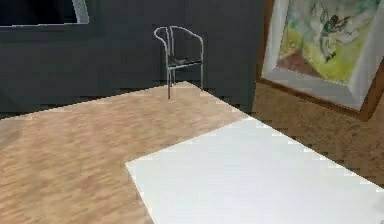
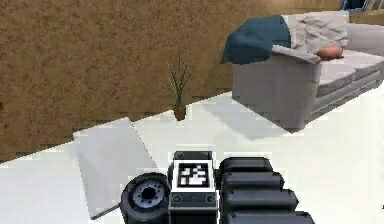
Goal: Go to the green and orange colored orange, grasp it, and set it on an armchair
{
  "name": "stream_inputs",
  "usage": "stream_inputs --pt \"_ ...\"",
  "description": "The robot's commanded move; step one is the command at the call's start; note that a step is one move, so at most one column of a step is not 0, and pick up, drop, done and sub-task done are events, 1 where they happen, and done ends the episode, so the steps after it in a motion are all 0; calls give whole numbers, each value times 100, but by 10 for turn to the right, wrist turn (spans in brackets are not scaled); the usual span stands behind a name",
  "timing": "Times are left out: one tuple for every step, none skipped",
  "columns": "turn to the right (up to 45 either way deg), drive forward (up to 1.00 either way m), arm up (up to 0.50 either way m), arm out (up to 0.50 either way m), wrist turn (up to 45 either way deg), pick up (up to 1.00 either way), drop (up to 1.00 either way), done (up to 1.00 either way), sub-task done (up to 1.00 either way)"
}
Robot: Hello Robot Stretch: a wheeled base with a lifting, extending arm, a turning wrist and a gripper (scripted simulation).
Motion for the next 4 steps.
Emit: stream_inputs --pt "0 100 0 0 0 0 0 0 0" --pt "0 100 0 0 0 0 0 0 0" --pt "30 0 0 0 0 0 0 0 0" --pt "0 100 0 0 0 0 0 0 0"
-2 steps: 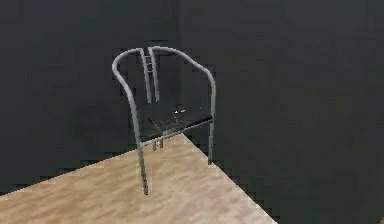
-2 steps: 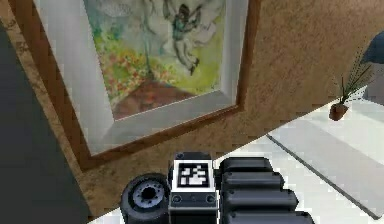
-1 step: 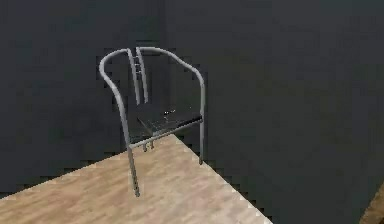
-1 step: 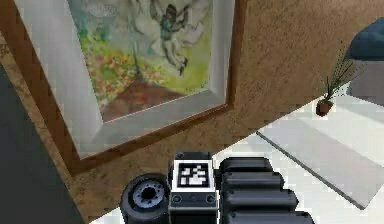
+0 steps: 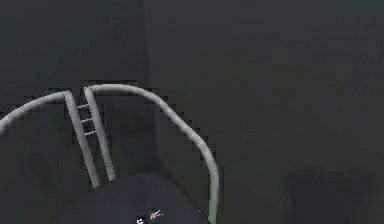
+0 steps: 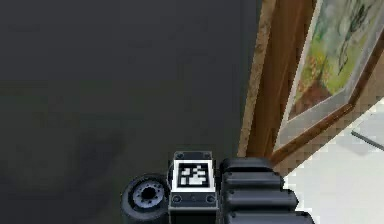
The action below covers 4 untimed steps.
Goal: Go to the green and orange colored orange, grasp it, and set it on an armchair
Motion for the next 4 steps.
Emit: stream_inputs --pt "-450 0 0 0 0 0 0 0 0" --pt "-450 0 0 0 0 0 0 0 0" --pt "-450 0 0 0 0 0 0 0 0" --pt "-60 0 0 0 0 0 0 0 0"
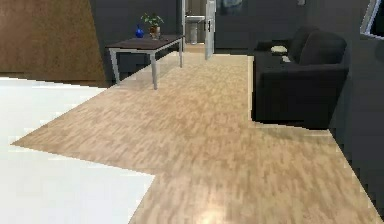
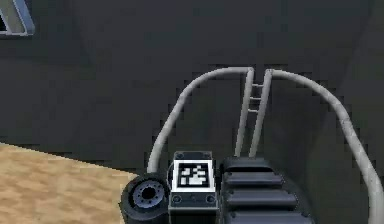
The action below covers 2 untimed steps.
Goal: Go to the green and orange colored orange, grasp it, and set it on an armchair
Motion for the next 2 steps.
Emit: stream_inputs --pt "450 0 0 0 0 0 0 0 0" --pt "450 0 0 0 0 0 0 0 0"
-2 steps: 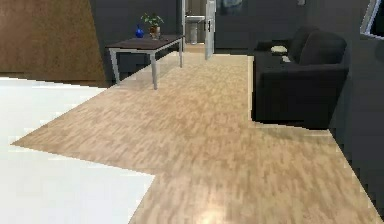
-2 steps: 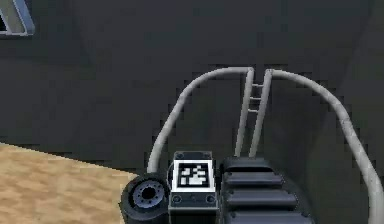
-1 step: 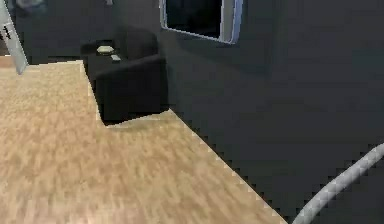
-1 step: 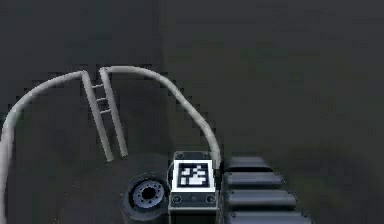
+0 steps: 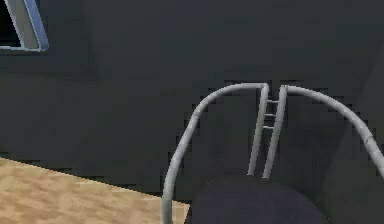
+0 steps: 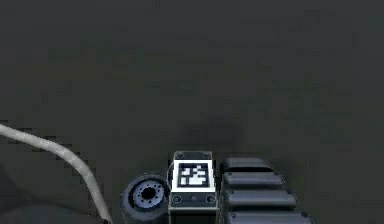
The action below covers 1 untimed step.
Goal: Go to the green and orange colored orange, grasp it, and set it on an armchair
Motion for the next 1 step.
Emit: stream_inputs --pt "360 0 0 0 0 0 0 0 0"
